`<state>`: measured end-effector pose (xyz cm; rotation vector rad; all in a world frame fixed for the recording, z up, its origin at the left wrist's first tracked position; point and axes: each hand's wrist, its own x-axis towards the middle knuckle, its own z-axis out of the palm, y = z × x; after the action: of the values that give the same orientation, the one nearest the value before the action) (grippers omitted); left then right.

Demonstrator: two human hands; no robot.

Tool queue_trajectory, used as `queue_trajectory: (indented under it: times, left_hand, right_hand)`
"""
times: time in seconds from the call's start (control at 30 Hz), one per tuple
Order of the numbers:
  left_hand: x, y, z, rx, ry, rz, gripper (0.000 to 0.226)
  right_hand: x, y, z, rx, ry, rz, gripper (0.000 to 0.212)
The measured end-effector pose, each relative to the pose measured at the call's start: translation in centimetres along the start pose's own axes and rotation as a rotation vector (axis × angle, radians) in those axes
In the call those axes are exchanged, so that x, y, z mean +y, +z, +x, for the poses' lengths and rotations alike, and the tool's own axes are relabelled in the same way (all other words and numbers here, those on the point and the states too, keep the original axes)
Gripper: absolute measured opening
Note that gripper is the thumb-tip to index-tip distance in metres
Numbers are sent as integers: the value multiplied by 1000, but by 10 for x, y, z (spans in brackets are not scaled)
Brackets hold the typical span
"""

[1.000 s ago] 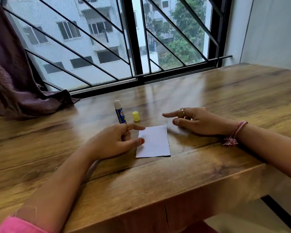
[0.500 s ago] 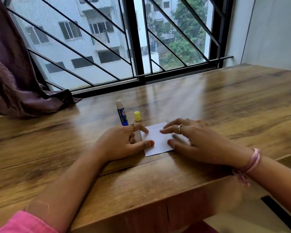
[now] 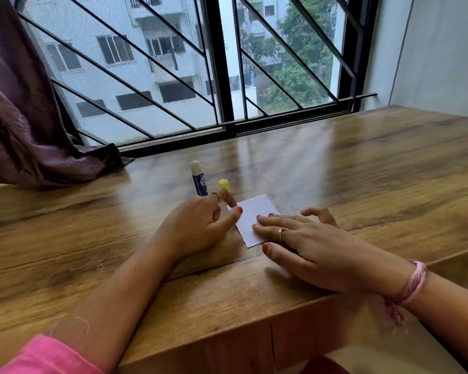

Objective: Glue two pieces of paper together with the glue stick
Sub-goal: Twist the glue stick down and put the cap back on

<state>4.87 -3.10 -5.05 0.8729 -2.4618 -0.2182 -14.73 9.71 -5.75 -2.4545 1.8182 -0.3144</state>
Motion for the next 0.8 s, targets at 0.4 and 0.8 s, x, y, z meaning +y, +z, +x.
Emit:
queue_trajectory:
  times: [0.4,0.8]
  left_hand:
    - [-27,-32,-2,-173,-62,-44,49]
    - [-44,-24,1,150,-464,-135,65]
  right_hand:
    - [39,-23,8,-245,43,28,64]
    - [56,-11,10,-4,13,193,54]
